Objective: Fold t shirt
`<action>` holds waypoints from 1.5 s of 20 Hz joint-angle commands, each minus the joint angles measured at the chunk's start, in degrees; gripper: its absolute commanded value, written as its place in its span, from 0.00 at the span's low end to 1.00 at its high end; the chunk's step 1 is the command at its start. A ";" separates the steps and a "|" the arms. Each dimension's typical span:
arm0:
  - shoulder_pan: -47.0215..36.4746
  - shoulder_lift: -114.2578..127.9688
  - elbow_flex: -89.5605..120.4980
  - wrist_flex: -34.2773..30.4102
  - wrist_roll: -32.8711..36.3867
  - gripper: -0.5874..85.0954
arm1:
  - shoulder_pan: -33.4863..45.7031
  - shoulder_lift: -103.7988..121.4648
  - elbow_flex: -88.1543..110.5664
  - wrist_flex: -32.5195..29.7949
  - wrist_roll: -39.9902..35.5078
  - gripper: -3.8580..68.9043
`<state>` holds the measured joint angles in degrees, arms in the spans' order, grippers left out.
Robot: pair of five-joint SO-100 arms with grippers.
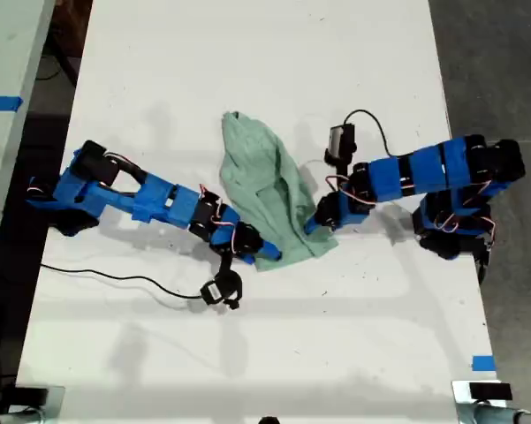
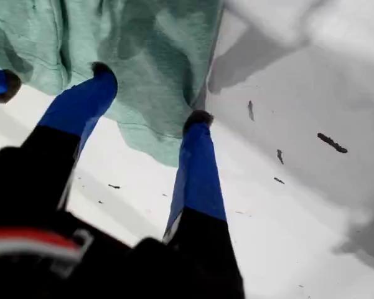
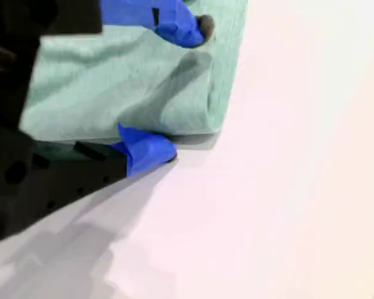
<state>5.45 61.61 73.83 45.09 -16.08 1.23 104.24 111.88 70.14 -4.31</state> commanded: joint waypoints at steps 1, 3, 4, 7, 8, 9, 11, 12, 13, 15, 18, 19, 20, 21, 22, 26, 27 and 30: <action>-0.70 -3.08 -6.42 0.70 -2.90 0.27 | -1.41 -3.96 -5.01 -1.76 -1.23 0.39; -0.62 -4.04 -6.86 0.44 -2.29 0.21 | -2.02 -8.00 -7.47 -2.02 -1.49 0.40; -0.53 -4.39 -6.86 -0.09 -1.32 0.10 | -2.29 -9.49 -8.53 -2.11 -1.49 0.41; -0.09 -4.83 -7.03 -0.18 1.49 0.01 | -2.99 -11.78 -9.84 -2.20 -1.05 0.42; 0.09 -4.75 -7.03 0.35 1.85 0.01 | -3.25 -11.78 -9.67 -2.29 -0.35 0.41; 0.09 -4.66 -7.03 1.14 2.02 0.01 | -3.69 -12.04 -9.49 -2.72 0.00 0.39; 0.44 -4.13 -7.03 4.04 2.37 0.01 | -5.54 -13.71 -10.81 -3.08 1.49 0.07; 0.88 -3.69 -7.03 6.59 2.46 0.01 | -6.86 -15.38 -12.48 -3.16 2.20 0.07; 1.32 -3.08 -7.03 10.20 2.02 0.01 | -8.17 -17.49 -15.29 -2.90 3.16 0.07; 2.20 -2.11 -7.03 16.08 1.32 0.01 | -10.28 -23.73 -24.61 -0.62 3.87 0.07; 3.87 1.14 -7.03 18.81 1.14 0.01 | -11.16 -33.22 -44.30 11.87 3.87 0.07; 4.48 3.87 -7.03 18.46 1.67 0.01 | -11.16 -33.49 -48.25 15.38 3.78 0.07; 4.75 7.21 -7.03 18.19 2.55 0.00 | -11.16 -32.43 -51.33 18.28 3.43 0.07; 4.48 10.55 -6.94 18.46 3.34 0.00 | -10.63 -30.06 -52.91 19.78 2.02 0.07; 3.60 13.89 -6.94 19.25 4.31 0.00 | -9.49 -26.28 -53.09 19.95 0.70 0.07; -5.71 23.47 -5.45 26.81 7.73 0.00 | 0.18 -9.84 -49.22 15.38 -8.88 0.07; -8.88 25.22 -5.01 27.95 8.79 0.00 | 3.96 -7.91 -48.78 14.41 -11.34 0.07; -19.07 26.98 -2.81 29.71 11.60 0.00 | 14.06 -7.82 -48.96 7.73 -21.18 0.16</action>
<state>-6.94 84.02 70.93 73.83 -6.06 9.58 92.46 63.46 82.44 -19.51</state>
